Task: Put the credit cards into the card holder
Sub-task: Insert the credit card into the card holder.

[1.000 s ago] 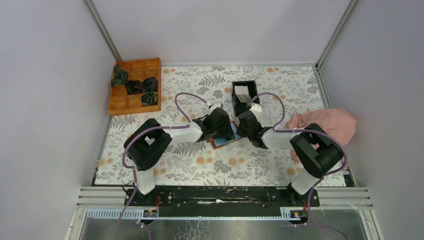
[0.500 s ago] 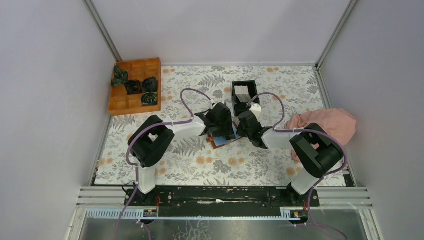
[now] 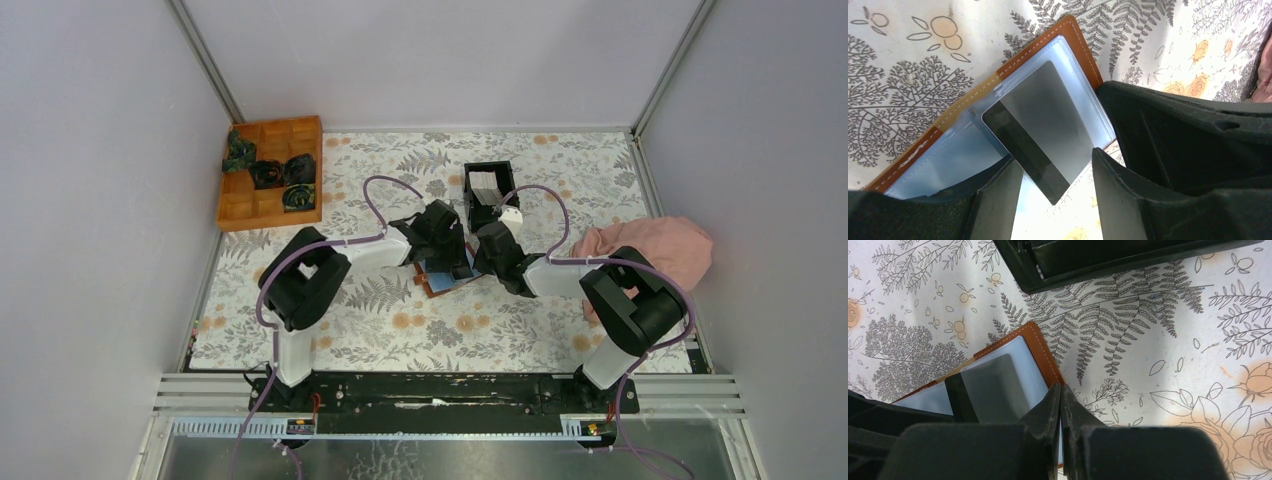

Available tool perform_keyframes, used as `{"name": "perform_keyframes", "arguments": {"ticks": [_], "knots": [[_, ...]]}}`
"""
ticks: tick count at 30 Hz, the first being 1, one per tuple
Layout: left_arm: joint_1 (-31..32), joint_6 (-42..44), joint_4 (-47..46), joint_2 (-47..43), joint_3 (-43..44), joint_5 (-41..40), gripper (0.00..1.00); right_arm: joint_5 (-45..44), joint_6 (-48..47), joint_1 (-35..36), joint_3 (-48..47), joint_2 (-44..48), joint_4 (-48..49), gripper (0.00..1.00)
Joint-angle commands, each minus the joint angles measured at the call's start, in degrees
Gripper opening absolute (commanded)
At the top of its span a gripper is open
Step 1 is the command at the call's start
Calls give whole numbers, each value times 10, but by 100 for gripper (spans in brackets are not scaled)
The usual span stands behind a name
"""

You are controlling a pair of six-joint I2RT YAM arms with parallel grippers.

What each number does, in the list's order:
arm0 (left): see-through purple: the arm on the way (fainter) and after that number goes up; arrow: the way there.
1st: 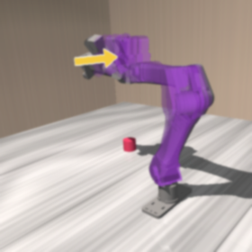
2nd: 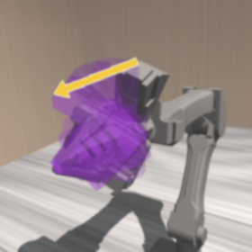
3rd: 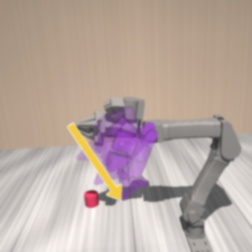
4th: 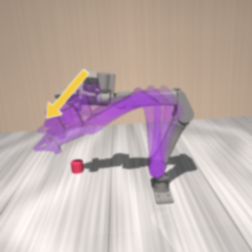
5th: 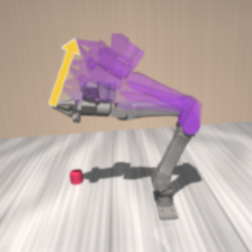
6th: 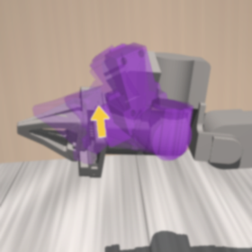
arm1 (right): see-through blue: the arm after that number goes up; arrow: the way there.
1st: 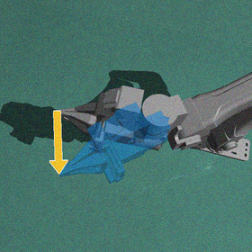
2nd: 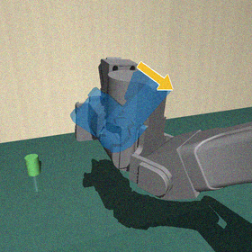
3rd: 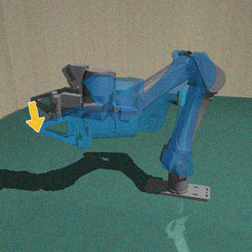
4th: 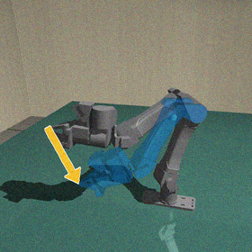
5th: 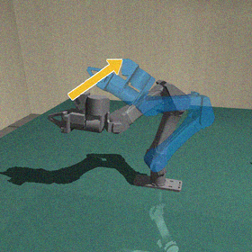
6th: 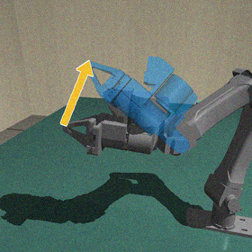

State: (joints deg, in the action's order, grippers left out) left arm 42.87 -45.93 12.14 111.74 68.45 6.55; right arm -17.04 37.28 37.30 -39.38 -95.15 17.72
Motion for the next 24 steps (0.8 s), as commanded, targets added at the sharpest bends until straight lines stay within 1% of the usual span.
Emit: {"name": "perform_keyframes", "arguments": {"ticks": [1,4,9,14,24], "knots": [[20,-7,-2,102,-55,60,60,39,-5,0,9,-34,-72,6],[24,-7,-7,95,-69,60,59,38,-1,-3,12,-33,-70,6],[20,-7,-17,52,-106,48,59,39,-3,-11,18,-30,-69,6],[18,-2,-13,38,-117,54,59,43,-4,-14,16,-32,-69,6],[15,5,-17,-34,-161,37,60,46,-6,-14,15,-40,-66,6]]}}
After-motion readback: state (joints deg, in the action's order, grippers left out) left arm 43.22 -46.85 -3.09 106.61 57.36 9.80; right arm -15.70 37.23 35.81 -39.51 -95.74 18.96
